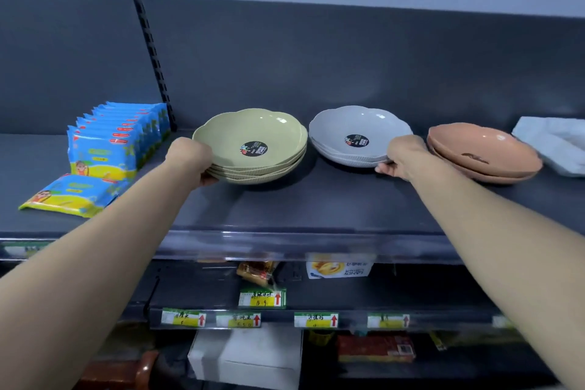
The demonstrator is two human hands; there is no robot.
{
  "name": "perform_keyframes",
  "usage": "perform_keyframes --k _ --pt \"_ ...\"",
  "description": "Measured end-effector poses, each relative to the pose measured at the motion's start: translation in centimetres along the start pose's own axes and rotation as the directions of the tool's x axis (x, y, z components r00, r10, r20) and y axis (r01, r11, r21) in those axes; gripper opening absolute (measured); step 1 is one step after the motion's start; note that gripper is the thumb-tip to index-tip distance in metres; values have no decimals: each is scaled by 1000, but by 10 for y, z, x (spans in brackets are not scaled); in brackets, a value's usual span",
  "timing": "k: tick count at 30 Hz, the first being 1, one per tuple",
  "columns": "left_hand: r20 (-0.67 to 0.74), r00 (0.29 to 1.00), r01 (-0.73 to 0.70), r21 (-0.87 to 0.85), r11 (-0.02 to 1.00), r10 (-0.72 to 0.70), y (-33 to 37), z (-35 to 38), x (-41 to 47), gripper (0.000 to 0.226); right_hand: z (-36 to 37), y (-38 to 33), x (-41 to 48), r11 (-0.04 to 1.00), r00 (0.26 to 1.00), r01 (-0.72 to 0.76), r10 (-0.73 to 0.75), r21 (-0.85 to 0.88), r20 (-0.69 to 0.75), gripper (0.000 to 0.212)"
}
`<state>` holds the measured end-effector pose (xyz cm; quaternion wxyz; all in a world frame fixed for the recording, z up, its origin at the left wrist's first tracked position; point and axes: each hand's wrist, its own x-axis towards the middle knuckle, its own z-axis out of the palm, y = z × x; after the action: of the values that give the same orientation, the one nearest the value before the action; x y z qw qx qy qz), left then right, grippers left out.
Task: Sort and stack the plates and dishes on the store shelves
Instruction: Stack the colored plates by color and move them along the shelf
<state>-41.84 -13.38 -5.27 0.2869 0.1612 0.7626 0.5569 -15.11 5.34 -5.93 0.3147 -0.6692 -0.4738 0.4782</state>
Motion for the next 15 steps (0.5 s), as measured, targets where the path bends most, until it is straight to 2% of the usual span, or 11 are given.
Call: perform_keyframes --k 5,10,15 --pt "16 1000 19 15 1000 -19 2 39 5 33 -38 17 15 1000 999 -17 17 -26 -29 24" --pt "4 999 39 25 999 -39 4 57 5 35 -45 24 23 999 1000 7 -7 -32 -7 26" --pt "-28 998 58 -14 998 -59 4 63 5 37 -44 24 26 999 1000 21 -21 -29 -1 37"
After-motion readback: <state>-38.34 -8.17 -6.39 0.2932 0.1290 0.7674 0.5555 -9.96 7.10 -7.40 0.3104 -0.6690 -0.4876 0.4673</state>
